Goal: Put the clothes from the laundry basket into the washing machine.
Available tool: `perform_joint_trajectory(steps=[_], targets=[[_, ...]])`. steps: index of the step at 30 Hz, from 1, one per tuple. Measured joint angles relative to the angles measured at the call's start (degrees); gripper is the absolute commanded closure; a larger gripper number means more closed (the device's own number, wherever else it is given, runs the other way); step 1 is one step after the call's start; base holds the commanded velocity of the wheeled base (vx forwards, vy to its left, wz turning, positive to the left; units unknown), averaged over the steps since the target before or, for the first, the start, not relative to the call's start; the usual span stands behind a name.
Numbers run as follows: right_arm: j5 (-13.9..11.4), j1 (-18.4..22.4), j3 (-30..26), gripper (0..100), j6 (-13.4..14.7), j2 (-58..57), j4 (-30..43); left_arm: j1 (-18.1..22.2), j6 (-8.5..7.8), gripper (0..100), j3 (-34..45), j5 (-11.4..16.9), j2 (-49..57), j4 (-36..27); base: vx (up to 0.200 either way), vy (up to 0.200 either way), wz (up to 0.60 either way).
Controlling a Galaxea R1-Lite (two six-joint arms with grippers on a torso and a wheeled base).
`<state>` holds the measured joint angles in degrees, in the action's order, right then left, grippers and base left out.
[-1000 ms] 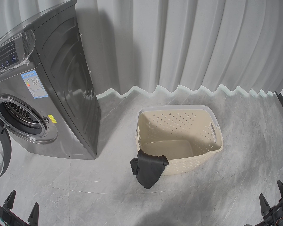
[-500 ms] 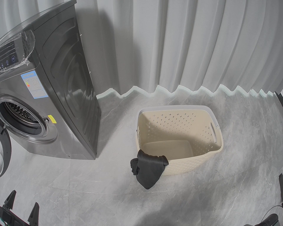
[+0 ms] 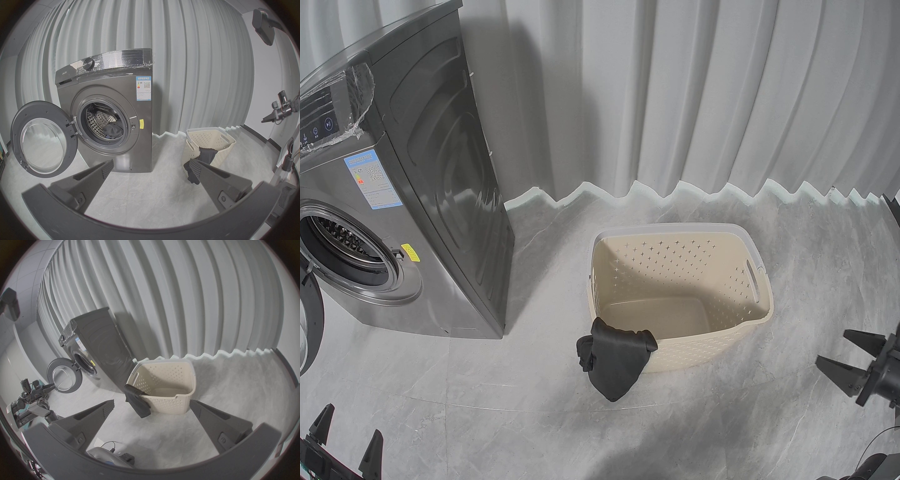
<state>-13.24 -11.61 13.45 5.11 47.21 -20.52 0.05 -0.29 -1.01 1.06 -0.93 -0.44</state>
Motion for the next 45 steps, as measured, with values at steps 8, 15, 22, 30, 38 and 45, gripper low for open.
perform_joint_trajectory(steps=[8, 15, 22, 30, 38, 45], targets=[[-0.61, -4.22, -0.61, 0, 0.41, 21.0, -18.57, -0.05, 0.02, 0, 0.0, 0.0, 0.0, 0.0, 0.0, 0.0, 0.0], [1.8, -9.95, -0.24, 0, 2.06, 32.2, -24.21, -0.05, 0.05, 0, 0.0, 0.06, 0.0, 0.0, 0.0, 0.0, 0.0], [2.6, -12.75, 1.74, 0, 2.66, 36.85, -24.32, -0.05, 0.02, 0, 0.0, 0.09, 0.0, 0.0, 0.0, 0.0, 0.0], [5.23, -15.31, 2.76, 0, 2.77, 40.85, -26.06, -0.05, 0.05, 0, 0.0, 0.09, 0.0, 0.0, 0.0, 0.0, 0.0], [8.42, -18.41, 4.24, 0, 3.25, 48.24, -33.45, -0.07, 0.09, 0, 0.0, 0.09, 0.0, 0.0, 0.0, 0.0, 0.0], [9.19, -20.18, 7.19, 0, 3.21, 55.85, -37.82, -0.05, 0.11, 0, 0.0, 0.09, 0.0, 0.0, 0.0, 0.0, 0.0]])
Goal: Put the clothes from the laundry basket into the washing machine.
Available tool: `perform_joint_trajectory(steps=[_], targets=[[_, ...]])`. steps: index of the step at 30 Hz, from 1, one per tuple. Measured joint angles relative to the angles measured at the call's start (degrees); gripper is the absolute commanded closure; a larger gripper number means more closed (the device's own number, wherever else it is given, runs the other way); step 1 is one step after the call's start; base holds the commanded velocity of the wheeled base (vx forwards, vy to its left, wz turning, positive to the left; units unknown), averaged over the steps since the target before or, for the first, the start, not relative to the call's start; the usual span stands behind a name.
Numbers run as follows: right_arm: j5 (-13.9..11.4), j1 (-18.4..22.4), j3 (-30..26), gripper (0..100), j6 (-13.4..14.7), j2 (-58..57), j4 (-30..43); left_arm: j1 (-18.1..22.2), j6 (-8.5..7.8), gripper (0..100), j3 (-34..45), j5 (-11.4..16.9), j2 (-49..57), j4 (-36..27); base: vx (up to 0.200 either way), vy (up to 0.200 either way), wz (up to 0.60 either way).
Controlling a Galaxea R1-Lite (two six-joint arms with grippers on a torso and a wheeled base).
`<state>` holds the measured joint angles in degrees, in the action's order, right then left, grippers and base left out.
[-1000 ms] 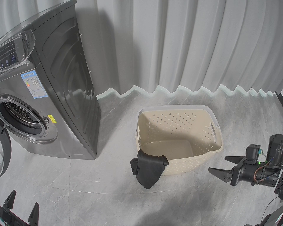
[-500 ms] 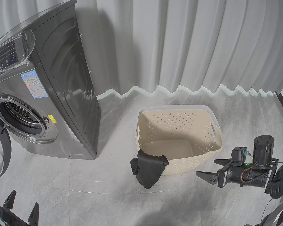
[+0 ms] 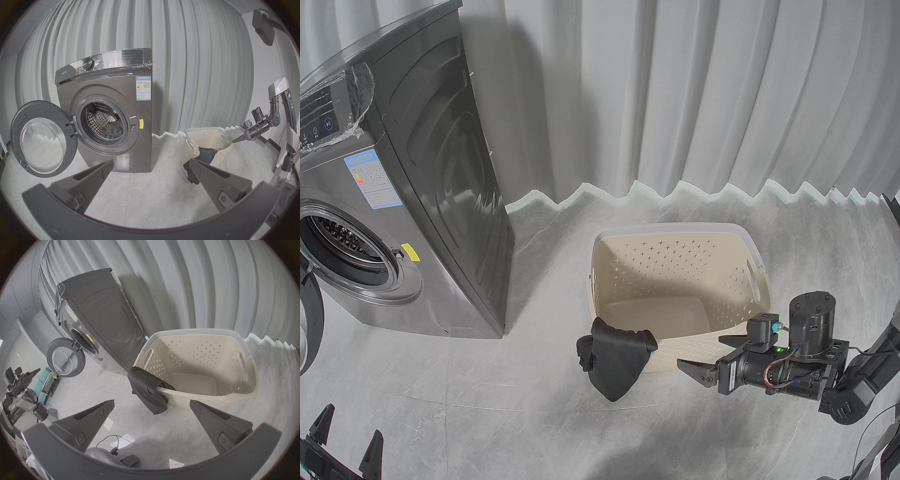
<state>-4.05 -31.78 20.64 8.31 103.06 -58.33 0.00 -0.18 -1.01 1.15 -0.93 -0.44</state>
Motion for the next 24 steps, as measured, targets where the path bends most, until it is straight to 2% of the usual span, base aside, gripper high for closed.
perform_joint_trajectory(steps=[24], targets=[[-0.27, -2.23, 13.67, 0, -0.68, 19.9, -4.69, 0.0, 0.09, 0, 0.0, -0.02, 0.0, -0.1, 0.0, 0.0, 0.0]])
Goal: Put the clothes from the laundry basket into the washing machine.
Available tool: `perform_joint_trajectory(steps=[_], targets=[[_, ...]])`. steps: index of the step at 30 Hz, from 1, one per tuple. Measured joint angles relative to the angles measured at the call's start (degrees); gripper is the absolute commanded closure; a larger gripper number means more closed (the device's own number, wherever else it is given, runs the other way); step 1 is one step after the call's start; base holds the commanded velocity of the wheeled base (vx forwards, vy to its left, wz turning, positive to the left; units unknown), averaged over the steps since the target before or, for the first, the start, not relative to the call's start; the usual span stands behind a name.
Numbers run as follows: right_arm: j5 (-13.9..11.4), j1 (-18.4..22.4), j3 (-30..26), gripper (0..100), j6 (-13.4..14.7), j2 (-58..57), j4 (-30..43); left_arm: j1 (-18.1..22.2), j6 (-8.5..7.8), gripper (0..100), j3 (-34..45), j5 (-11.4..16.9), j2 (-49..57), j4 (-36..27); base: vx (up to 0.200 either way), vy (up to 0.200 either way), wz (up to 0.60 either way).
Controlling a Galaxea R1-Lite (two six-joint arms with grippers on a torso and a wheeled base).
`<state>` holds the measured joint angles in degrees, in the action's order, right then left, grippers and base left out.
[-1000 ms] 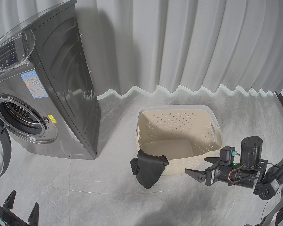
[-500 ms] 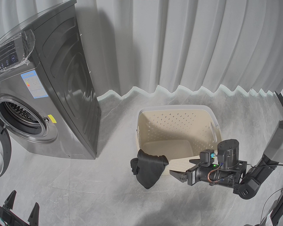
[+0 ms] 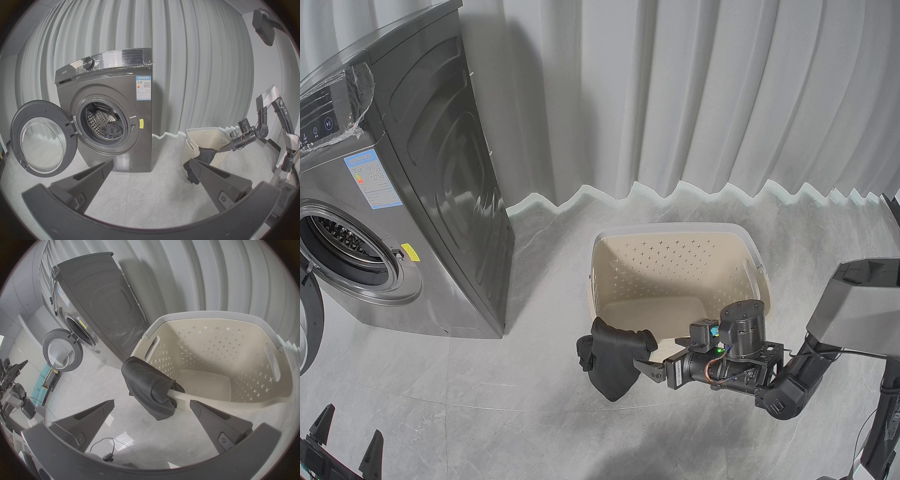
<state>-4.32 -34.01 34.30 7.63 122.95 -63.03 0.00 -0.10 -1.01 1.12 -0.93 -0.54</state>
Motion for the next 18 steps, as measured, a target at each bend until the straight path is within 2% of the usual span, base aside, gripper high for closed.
perform_joint_trajectory(steps=[7, 16, 17, 18], targets=[[-0.24, -0.11, 5.24, 0, 0.0, 5.29, -1.67, -0.02, 0.07, 0, 0.0, 0.02, 0.0, 0.0, 0.0, 0.0, 0.0], [-0.41, -0.5, 8.72, 0, -0.09, 9.55, -2.74, 0.0, 0.07, 0, 0.0, 0.02, 0.0, 0.02, 0.0, 0.0, 0.0], [-0.41, -0.49, 9.05, 100, -0.11, 9.9, -3.07, 0.0, 0.07, 0, 0.0, 0.02, 0.0, 0.0, 0.0, 0.0, 0.0], [-0.41, -0.49, 9.35, 100, -0.06, 10.18, -3.54, 0.0, 0.1, 0, 0.0, 0.02, 0.0, 0.0, 0.0, 0.0, 0.0]])
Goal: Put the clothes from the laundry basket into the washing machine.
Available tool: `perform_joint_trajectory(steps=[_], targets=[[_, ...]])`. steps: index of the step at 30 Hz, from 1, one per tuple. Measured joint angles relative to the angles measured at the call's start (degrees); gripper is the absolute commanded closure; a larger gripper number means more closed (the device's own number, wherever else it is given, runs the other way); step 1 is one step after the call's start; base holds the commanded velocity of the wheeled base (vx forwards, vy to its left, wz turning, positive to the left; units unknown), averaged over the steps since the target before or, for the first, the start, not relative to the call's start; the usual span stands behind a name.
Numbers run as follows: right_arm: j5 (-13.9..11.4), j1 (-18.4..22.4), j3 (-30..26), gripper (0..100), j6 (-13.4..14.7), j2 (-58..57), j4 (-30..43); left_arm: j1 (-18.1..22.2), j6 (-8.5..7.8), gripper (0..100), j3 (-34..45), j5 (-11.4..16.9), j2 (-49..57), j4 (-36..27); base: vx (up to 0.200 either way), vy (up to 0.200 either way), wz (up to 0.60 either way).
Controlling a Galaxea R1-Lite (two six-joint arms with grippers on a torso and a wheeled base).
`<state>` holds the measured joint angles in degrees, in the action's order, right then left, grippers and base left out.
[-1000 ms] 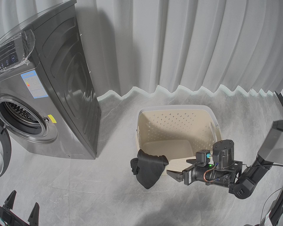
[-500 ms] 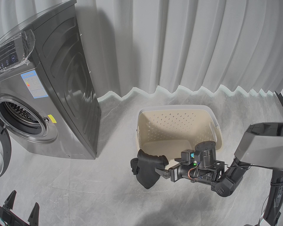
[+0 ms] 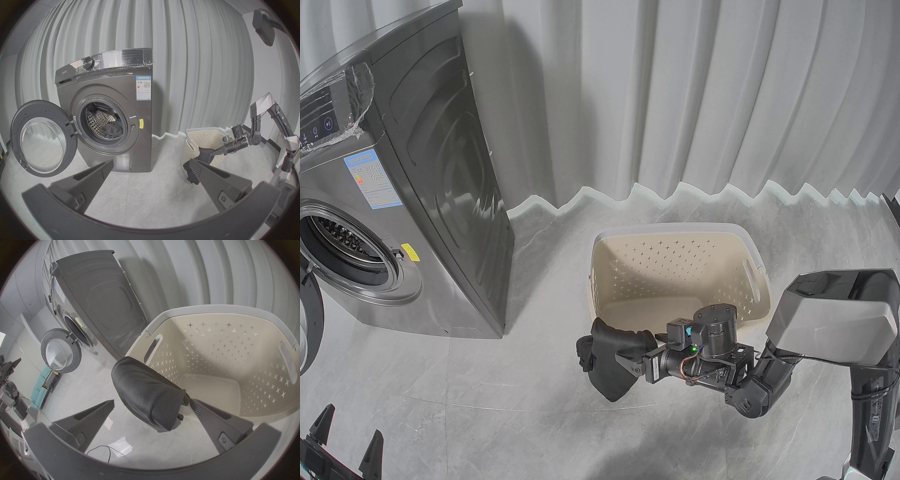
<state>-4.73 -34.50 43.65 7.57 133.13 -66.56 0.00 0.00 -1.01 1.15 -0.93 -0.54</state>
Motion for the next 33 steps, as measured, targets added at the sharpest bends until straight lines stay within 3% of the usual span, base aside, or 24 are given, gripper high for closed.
perform_joint_trajectory(steps=[13, 26, 33], targets=[[-0.63, -0.72, -0.39, 100, 0.11, 0.27, -1.18, 0.0, 0.0, 0, 0.0, 0.0, 0.0, 0.0, 0.0, 0.0, 0.0], [-0.49, -1.02, -9.75, 100, 0.11, -9.73, -2.24, -0.02, 0.07, 0, 0.0, -0.02, 0.0, 0.0, 0.0, 0.0, 0.0], [-0.63, -1.72, -15.15, 100, 0.11, -18.55, -9.03, 0.0, 0.11, 0, 0.0, -0.04, 0.0, 0.0, 0.0, 0.0, 0.0]])
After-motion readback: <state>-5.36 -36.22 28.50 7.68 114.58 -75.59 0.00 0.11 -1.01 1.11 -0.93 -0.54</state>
